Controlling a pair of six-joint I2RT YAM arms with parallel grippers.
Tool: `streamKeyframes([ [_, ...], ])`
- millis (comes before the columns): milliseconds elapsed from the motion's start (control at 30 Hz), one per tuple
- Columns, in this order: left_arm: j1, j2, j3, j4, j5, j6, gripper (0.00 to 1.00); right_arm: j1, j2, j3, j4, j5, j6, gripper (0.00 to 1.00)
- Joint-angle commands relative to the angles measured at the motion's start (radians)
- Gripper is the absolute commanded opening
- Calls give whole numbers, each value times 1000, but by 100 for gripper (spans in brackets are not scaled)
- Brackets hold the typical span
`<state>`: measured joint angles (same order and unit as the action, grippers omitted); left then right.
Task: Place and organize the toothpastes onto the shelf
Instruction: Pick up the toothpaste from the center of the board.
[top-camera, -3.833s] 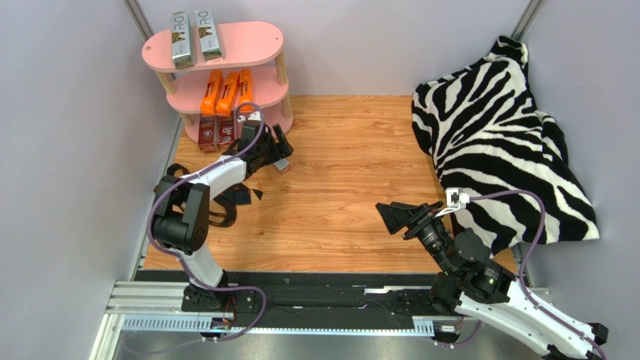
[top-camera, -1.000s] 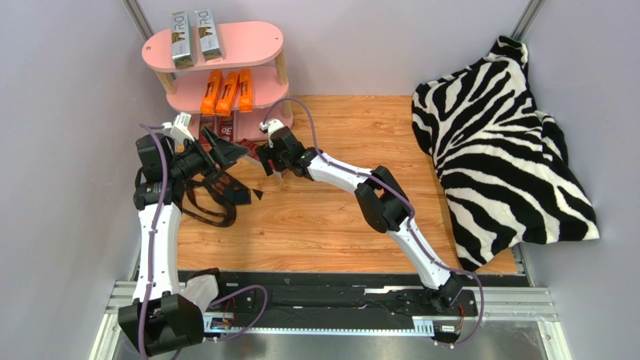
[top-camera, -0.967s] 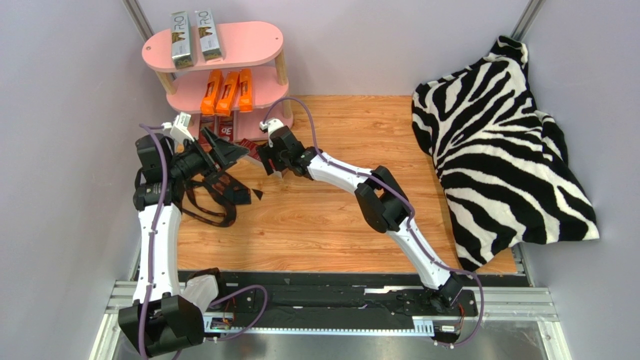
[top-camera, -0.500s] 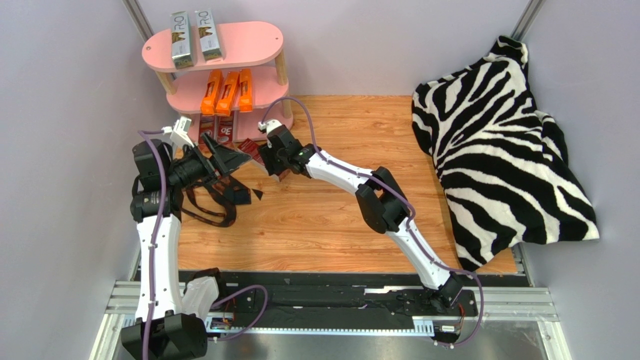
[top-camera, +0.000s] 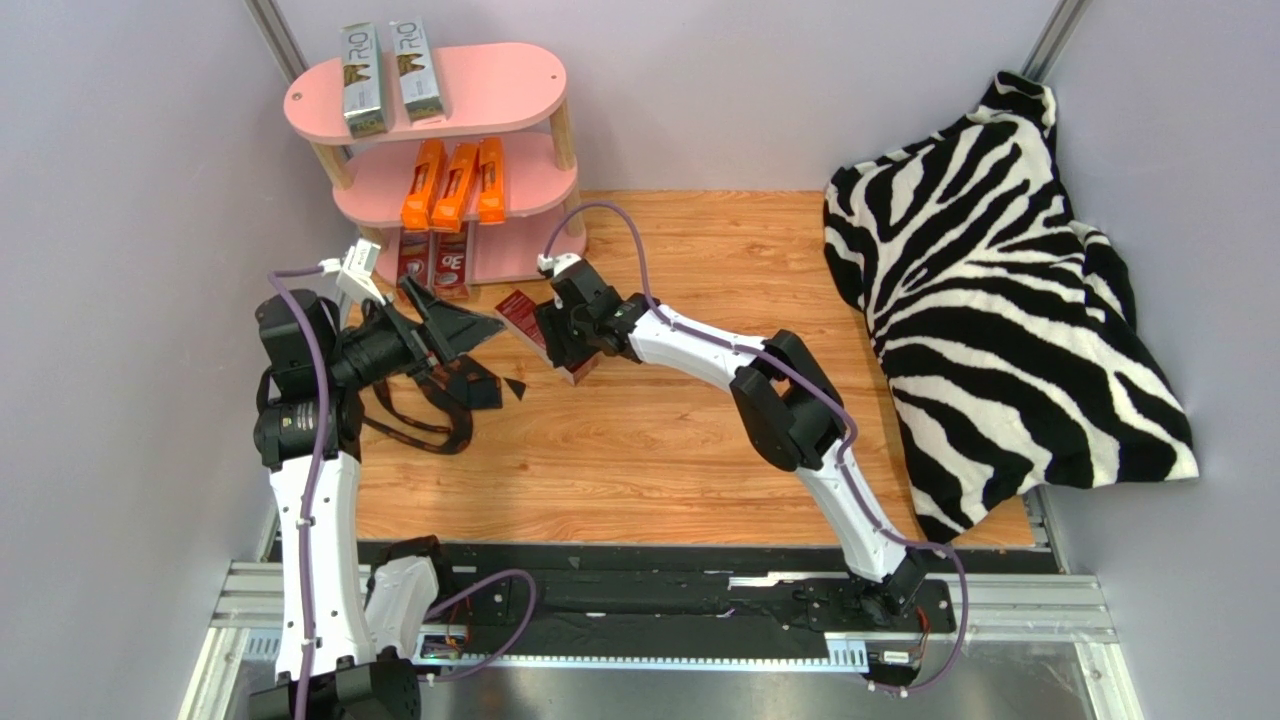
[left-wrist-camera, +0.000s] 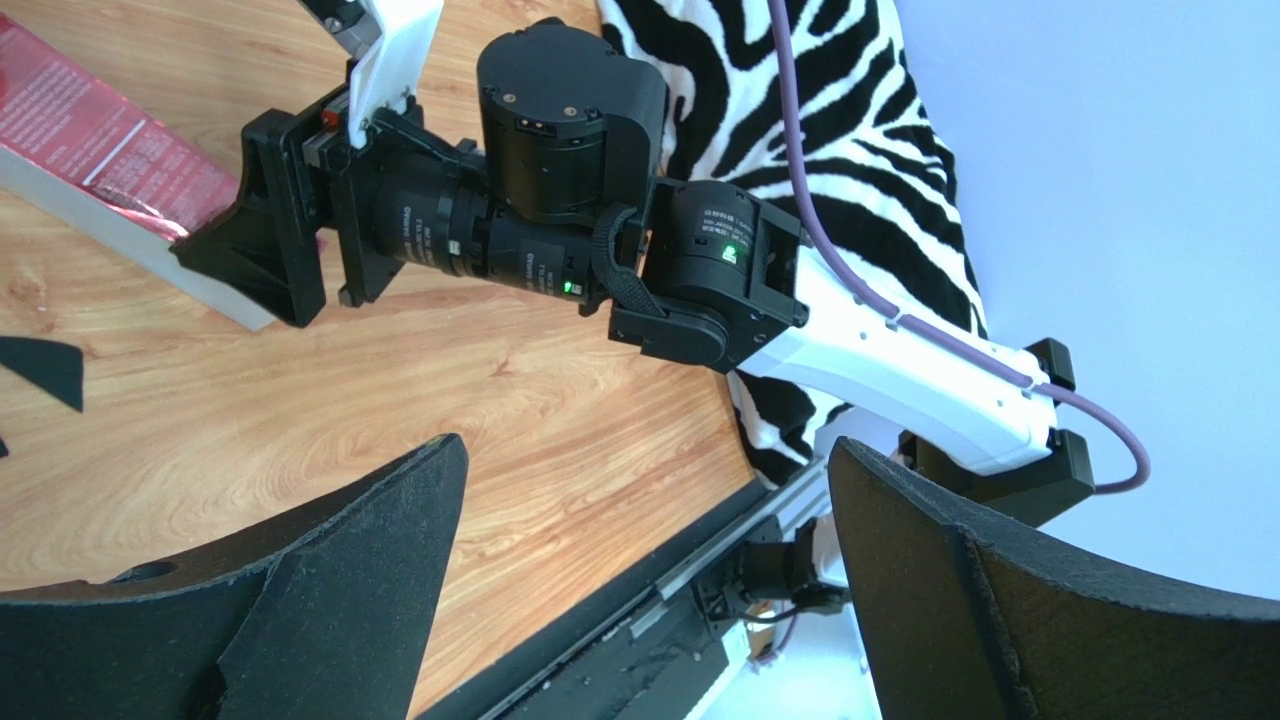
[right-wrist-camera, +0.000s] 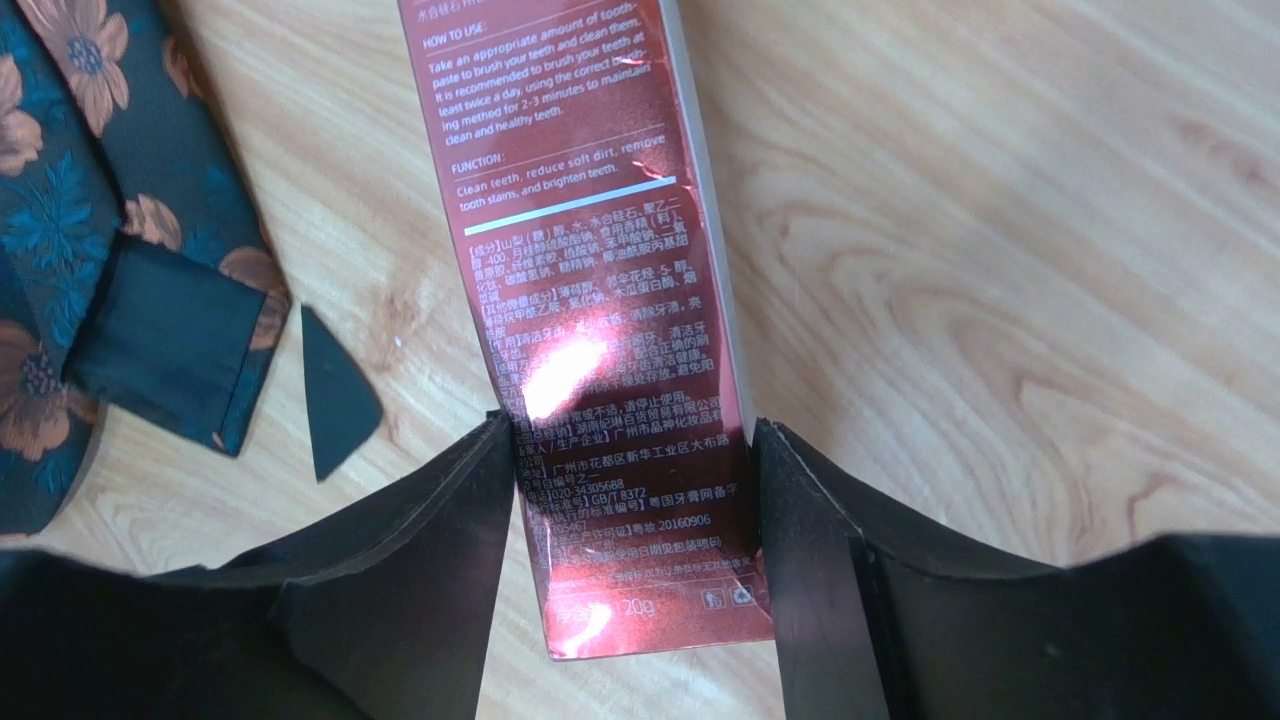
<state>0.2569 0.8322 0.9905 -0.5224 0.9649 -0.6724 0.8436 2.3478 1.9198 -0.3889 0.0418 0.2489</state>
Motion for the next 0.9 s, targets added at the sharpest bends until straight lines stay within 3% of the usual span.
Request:
streamKeyframes([
  [0, 7, -22, 24, -2, 35, 2, 99, 21, 2, -108, -203, 16, 18, 64],
  [133, 7, -21, 2, 28, 47, -21, 99, 38, -39, -156, -159, 35, 13, 75],
  [267, 7, -5, 0, 35, 60, -18, 99, 49, 14, -67, -200, 70, 13, 75],
  [400, 7, -5, 8, 24, 55, 0, 99, 57, 42, -13, -248, 144, 39, 58],
  [433, 7, -7, 10, 19, 51, 7, 99, 55, 33, -25, -231, 156, 39, 48],
  [500, 7, -5, 19, -5, 35, 32, 99, 54, -21, -93, -199, 182, 50, 42],
  [700, 8, 1, 22, -54, -3, 92, 99, 55, -244, -333, -62, 194, 84, 41],
  [867, 7, -8, -39, 34, 14, 82, 99, 61, -482, -559, 80, 149, 64, 40],
])
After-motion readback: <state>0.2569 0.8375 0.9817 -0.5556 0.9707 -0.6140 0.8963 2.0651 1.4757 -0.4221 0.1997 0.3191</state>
